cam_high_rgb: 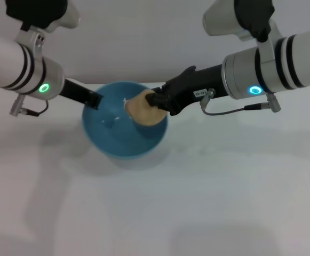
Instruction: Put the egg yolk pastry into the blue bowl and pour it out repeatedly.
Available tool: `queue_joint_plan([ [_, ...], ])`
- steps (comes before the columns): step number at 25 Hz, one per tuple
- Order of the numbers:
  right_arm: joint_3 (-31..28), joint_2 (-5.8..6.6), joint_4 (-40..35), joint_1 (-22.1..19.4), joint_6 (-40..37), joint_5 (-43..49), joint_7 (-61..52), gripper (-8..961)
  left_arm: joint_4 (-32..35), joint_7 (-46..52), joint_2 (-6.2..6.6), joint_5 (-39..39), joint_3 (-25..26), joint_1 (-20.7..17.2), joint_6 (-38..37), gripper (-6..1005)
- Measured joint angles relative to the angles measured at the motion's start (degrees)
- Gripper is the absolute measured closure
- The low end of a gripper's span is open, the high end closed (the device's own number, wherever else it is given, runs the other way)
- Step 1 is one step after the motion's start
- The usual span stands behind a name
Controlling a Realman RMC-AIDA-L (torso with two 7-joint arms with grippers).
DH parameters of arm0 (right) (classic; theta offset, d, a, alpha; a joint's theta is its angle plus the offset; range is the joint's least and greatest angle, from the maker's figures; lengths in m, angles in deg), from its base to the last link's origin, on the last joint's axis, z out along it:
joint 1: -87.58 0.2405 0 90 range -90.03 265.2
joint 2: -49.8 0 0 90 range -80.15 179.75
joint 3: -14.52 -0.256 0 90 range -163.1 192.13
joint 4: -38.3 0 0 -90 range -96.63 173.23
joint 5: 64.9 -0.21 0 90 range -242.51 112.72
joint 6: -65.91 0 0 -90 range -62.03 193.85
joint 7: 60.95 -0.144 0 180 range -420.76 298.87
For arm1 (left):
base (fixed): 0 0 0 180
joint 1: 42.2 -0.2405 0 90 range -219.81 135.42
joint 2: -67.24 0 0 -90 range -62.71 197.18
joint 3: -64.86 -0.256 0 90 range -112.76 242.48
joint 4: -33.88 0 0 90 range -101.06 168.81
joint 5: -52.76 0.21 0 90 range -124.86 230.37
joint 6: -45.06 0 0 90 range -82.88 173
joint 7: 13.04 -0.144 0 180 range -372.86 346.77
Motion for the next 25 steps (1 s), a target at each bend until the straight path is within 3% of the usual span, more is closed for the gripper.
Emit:
queue_joint_plan([
  [7,-0.8,-0.2,-0.5,-1.0,-1.2,-0.1,3.0,926,2.3,-0.4,0.0,-1.4,-2.1,0.1,0.1,980],
  [10,-3.1,-0.19,-1.5,-1.9,-1.5,0.3,2.8,753,2.6,-0.5,0.02,-1.5,-3.8,0.1,-0.9,980],
  [16,-13.9,-0.15,-2.3,-6.4,-3.2,0.5,2.5,525,3.2,-0.5,0.01,-0.8,-9.1,-0.4,-4.5,979],
  [21,-25.2,-0.14,-1.3,-12.3,-3.4,0.6,2.5,390,4.1,0.0,-0.07,-0.1,-15.3,-0.9,-10.3,980],
  [25,-29.2,-0.25,-0.1,-16.9,-3.3,0.6,2.5,394,4.3,1.7,-0.3,3.1,-20.5,-1.6,-18.3,979],
])
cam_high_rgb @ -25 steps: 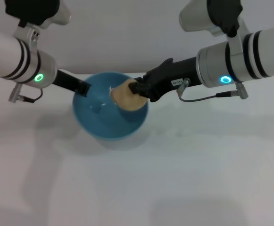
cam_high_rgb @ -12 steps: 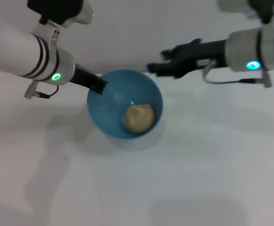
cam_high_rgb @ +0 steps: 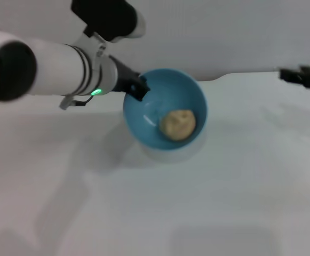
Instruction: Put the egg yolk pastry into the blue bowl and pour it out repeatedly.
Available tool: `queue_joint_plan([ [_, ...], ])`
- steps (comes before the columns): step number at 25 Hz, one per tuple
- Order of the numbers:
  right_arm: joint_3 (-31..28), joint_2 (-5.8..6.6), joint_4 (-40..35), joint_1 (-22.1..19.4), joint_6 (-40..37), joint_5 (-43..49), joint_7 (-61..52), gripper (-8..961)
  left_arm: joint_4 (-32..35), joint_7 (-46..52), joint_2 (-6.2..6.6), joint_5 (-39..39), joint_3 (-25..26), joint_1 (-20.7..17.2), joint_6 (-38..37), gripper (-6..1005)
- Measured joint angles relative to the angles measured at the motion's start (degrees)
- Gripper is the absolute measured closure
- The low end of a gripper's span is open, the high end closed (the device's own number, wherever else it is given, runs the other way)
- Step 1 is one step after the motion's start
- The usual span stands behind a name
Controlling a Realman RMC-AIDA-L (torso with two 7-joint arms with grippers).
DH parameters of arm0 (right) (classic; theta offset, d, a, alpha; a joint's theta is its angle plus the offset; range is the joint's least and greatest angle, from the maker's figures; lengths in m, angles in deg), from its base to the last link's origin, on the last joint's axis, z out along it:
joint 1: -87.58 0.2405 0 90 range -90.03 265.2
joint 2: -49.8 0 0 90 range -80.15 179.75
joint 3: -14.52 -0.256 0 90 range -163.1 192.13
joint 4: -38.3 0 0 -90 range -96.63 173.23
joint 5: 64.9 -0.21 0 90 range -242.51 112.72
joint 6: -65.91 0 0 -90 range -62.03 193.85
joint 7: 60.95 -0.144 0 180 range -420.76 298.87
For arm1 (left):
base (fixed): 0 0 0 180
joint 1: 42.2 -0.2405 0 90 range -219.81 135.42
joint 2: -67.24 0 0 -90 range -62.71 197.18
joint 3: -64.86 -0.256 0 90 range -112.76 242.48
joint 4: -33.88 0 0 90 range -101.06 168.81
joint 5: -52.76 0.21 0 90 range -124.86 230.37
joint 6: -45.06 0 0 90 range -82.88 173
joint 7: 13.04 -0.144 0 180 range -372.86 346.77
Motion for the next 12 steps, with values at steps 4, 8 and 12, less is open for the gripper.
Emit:
queue_joint_plan([
  [4,-2.2,0.01,4.5,-1.7,0.1,-0.2,0.1,395,0.4,5.2,-0.11,6.5,-5.1,-0.8,-8.4,980],
  [8,-2.5,0.11,6.9,-2.0,0.2,-0.3,0.2,395,0.2,12.2,-0.28,15.1,-9.1,-1.0,-14.2,981],
  [12,-2.0,0.05,7.3,-2.2,0.2,-0.4,0.3,395,0.2,19.1,-0.35,24.6,-12.5,-1.0,-17.0,981],
])
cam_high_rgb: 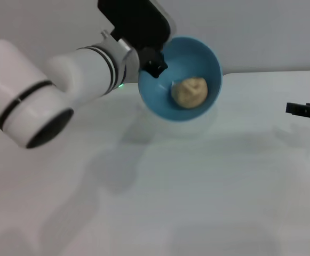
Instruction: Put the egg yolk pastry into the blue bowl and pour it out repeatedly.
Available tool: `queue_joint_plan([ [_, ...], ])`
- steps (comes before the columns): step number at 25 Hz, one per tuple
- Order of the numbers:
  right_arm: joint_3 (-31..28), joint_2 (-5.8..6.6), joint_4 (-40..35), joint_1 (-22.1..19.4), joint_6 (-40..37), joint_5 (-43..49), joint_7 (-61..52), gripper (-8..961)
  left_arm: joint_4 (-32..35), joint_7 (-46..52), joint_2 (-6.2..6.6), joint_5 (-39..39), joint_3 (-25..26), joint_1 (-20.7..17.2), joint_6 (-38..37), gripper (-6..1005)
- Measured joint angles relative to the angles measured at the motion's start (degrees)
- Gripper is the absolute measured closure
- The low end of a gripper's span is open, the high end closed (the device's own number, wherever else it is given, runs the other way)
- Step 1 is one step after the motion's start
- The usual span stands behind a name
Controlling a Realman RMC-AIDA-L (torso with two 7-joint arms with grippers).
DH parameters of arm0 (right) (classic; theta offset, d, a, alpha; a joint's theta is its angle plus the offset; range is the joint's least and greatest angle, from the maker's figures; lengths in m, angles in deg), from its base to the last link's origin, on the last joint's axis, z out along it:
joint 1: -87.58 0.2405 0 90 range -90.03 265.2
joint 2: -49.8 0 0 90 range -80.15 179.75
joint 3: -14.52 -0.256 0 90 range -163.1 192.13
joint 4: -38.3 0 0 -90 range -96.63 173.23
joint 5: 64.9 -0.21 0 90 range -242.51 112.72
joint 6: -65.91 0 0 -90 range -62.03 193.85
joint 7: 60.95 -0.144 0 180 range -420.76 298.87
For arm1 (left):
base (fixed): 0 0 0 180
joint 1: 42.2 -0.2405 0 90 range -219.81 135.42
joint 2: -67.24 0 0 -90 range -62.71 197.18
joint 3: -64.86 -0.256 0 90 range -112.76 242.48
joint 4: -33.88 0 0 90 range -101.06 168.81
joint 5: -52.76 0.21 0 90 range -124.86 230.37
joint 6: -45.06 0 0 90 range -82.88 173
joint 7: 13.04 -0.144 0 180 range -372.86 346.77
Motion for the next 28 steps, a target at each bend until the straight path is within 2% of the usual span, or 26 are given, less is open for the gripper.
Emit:
queue_joint_plan([
  [3,0.0,0.0,0.1,0.0,0.0,0.0,0.0,395,0.8,7.3,-0.05,10.9,-2.7,-0.5,-0.8,982],
  [4,0.0,0.0,0.2,0.0,0.0,-0.1,0.0,395,1.6,12.6,-0.09,18.0,-4.3,-1.2,-1.2,982],
  [5,0.0,0.01,0.2,0.0,0.0,-0.1,0.0,396,1.6,12.6,-0.09,18.0,-4.3,-1.2,-1.2,982],
  [6,0.0,0.01,0.3,0.0,0.0,-0.1,0.0,396,2.0,15.0,-0.12,21.3,-5.0,-1.6,-1.4,982],
  [10,0.0,0.02,0.4,0.3,0.0,-0.1,0.0,396,2.7,28.6,-0.13,38.4,-8.6,-2.6,-0.4,983],
  [14,0.0,0.02,0.5,0.3,0.0,-0.2,0.0,396,2.2,43.4,-0.12,56.5,-14.6,-2.8,5.7,984],
  [20,0.0,0.02,0.5,0.4,0.0,-0.3,0.0,396,-0.4,58.3,-0.1,78.2,-24.4,-3.5,16.5,984],
  [25,0.0,-0.02,0.5,0.5,0.0,-0.4,0.0,395,-3.2,66.5,-0.09,90.3,-29.7,-4.4,24.0,984],
  [28,0.0,0.0,0.6,0.6,0.0,-0.9,0.0,395,-3.7,67.2,-0.05,91.6,-30.7,-4.4,25.6,985],
])
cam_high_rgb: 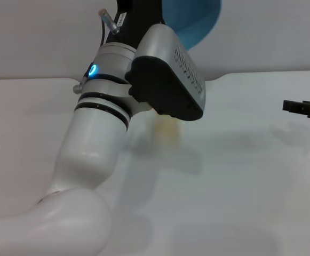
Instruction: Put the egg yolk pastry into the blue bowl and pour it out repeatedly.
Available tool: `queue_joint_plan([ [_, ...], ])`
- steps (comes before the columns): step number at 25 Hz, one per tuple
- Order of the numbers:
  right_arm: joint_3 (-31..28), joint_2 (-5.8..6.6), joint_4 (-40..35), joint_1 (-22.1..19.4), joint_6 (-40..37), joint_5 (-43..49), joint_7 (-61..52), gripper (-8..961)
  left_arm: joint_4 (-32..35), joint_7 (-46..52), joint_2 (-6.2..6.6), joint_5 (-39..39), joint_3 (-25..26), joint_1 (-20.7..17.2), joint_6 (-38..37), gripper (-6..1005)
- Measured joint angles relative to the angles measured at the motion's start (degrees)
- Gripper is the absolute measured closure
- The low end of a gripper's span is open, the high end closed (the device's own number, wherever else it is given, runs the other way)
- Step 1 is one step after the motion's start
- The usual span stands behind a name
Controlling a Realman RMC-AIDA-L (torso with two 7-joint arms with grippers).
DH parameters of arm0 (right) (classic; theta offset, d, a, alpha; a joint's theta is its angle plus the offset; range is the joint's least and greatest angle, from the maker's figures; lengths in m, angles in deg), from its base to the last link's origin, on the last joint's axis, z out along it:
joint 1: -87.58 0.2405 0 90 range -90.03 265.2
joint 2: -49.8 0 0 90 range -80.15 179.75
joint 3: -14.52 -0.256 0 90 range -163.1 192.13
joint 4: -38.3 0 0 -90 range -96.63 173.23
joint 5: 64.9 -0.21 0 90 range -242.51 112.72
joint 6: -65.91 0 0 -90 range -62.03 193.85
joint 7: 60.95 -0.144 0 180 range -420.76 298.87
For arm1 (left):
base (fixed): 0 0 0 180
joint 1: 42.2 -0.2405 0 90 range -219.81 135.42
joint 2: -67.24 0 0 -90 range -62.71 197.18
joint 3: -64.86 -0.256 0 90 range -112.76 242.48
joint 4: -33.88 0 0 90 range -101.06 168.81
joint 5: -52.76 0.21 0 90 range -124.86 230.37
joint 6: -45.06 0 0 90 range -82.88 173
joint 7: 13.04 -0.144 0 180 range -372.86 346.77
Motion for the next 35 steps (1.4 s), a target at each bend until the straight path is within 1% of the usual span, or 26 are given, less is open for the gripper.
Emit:
queue_joint_plan([
  [8,0.1,0.04,0.0,0.1,0.0,-0.2,0.0,395,-1.0,1.4,-0.07,1.0,0.2,0.0,-0.6,985],
  [10,0.1,0.04,0.0,0.2,0.0,-0.2,0.0,395,-0.4,2.0,-0.07,-0.3,1.4,0.0,-2.4,984],
  [12,0.1,0.03,0.0,0.2,0.0,-0.2,0.1,395,0.9,1.7,-0.01,-4.0,3.9,0.0,-6.4,985],
  [14,0.1,0.02,0.0,0.3,0.0,-0.2,0.1,395,2.0,0.4,0.12,-10.2,8.8,0.0,-12.5,986],
  [16,0.2,0.02,0.3,0.5,0.0,-0.2,0.1,395,2.4,-2.2,0.25,-18.3,14.2,0.2,-18.2,987],
  [18,0.2,0.04,0.7,0.6,0.0,-0.2,0.1,396,2.4,-6.8,0.37,-27.1,18.2,0.8,-20.9,995],
  [19,0.2,0.06,0.8,0.7,0.0,-0.2,0.1,396,2.5,-12.4,0.44,-35.2,20.9,1.5,-21.4,1001],
  [20,0.2,0.07,0.9,0.7,0.0,-0.2,0.1,396,2.5,-12.4,0.44,-35.2,20.9,1.5,-21.4,1001],
  [23,0.6,0.11,0.9,1.0,0.0,-0.2,0.1,396,2.3,-21.3,0.49,-48.9,24.9,2.9,-21.0,1001],
  [24,0.9,0.13,0.9,1.1,0.0,-0.2,0.1,396,2.1,-25.5,0.58,-55.6,26.9,3.7,-20.7,1001],
  [25,1.2,0.16,0.9,1.2,0.0,-0.2,0.1,396,2.1,-27.4,0.58,-58.4,27.7,3.9,-20.4,1001],
  [27,2.1,0.22,1.0,1.5,0.0,-0.2,0.1,396,1.9,-34.7,0.67,-68.6,31.3,4.7,-19.1,1001],
  [31,4.6,0.32,1.0,2.1,0.0,0.1,0.1,396,1.7,-48.3,0.71,-84.1,37.9,6.1,-12.8,1000],
  [32,5.3,0.33,0.9,2.3,0.0,0.2,0.1,396,1.5,-53.8,0.74,-90.2,41.1,6.8,-9.3,1000],
  [33,6.7,0.39,0.7,2.7,0.0,0.3,0.2,396,1.5,-53.8,0.74,-90.2,41.1,6.8,-9.3,1000],
  [34,7.8,0.45,0.6,3.0,0.0,0.4,0.2,396,1.3,-59.3,0.77,-96.3,44.5,7.2,-5.8,1000],
  [35,7.8,0.45,0.6,3.0,0.0,0.4,0.2,395,1.3,-59.3,0.77,-96.3,44.5,7.2,-5.8,1000],
])
